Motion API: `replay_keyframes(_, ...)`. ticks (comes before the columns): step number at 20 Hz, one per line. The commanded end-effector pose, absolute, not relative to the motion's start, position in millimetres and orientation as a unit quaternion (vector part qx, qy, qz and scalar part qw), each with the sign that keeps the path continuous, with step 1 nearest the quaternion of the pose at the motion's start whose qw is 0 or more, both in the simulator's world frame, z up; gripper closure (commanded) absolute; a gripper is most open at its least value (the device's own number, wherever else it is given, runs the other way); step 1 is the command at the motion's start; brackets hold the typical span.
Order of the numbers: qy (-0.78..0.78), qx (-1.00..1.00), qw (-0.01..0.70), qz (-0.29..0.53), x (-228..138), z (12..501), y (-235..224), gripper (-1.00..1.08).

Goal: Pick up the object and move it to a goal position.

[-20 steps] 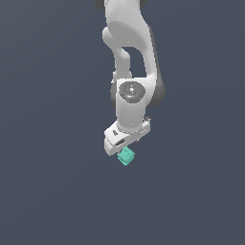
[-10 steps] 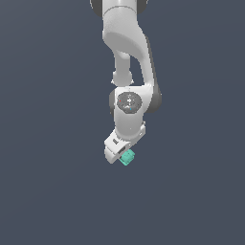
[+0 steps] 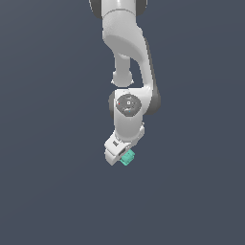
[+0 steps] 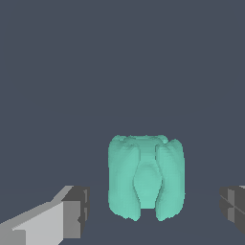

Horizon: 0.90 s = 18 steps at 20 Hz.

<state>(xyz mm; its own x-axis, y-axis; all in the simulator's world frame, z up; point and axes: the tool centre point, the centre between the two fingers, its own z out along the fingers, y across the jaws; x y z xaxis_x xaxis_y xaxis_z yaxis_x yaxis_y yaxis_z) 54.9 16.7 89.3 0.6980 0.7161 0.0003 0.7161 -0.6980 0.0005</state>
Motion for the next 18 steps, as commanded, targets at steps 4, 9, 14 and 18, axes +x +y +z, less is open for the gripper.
replay_keyframes(4, 0.39, 0.921, 0.0, 0.0, 54.2, 70.2, 16.9, -0.92)
replay_keyframes(9, 0.391, 0.921, 0.0, 0.0, 53.5, 44.9, 16.8, -0.92)
replay_keyframes(14, 0.391, 0.92, 0.0, 0.0, 54.9, 40.3, 17.0, -0.92)
replay_keyframes(18, 0.391, 0.92, 0.0, 0.0, 54.9, 40.3, 17.0, 1.08)
